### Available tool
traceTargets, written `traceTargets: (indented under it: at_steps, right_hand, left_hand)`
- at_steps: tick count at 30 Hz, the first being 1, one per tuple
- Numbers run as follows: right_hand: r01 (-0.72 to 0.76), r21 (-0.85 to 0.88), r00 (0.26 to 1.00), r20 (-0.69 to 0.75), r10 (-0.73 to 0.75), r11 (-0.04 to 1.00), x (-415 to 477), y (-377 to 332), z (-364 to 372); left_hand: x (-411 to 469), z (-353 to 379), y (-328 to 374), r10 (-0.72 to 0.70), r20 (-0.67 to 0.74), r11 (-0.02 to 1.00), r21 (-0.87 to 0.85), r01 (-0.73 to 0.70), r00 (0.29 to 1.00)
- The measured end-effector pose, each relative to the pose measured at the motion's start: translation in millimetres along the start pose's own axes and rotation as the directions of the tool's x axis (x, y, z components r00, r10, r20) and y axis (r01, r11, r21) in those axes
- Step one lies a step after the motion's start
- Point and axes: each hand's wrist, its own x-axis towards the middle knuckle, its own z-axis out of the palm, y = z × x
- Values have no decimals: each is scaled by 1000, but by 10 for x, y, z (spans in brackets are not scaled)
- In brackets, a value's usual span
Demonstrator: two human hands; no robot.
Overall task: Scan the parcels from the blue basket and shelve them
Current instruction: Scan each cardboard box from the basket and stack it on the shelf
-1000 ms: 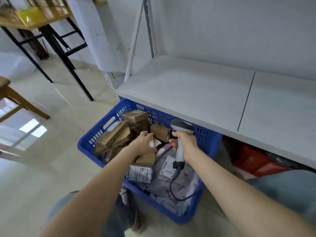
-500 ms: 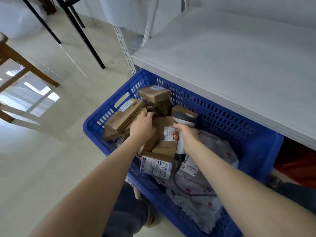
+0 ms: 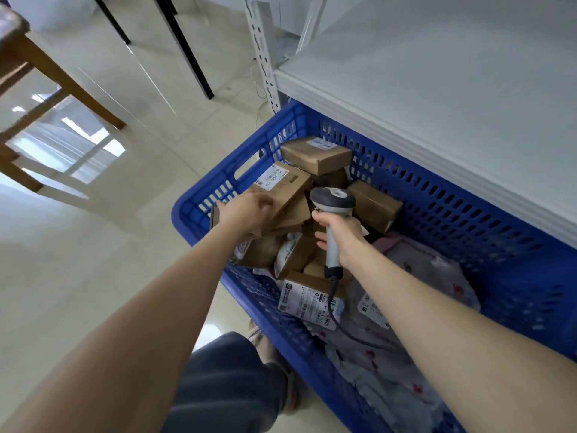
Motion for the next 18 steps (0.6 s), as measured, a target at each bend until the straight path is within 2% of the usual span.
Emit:
traceTargets:
  at_steps: [2, 5, 7, 9, 14, 18]
  right_hand:
    - [3, 6, 1000, -8, -3, 1000, 23, 40, -22]
    - [20, 20, 1000, -13, -20, 1000, 54, 67, -38]
    - [21, 30, 1000, 4, -21, 999, 83, 66, -44]
    - [14, 36, 999, 36, -15, 999, 102, 62, -46]
    - [-26, 54, 998, 57, 23, 998, 121, 117, -78]
    - [-39, 90, 999, -26, 41, 995, 97, 178, -248]
  left_hand:
    - [46, -31, -1, 6, -4, 998, -62, -6, 1000]
    - [104, -39, -6, -124, -10, 990, -69, 123, 992]
    - [162, -24, -47, -223, 65, 967, -107, 229, 973]
    - [199, -4, -64, -245, 164, 952, -143, 269, 956]
    - [179, 38, 138, -200, 175, 968, -114, 222, 964]
    - [75, 183, 432, -86, 97, 994, -56, 92, 991]
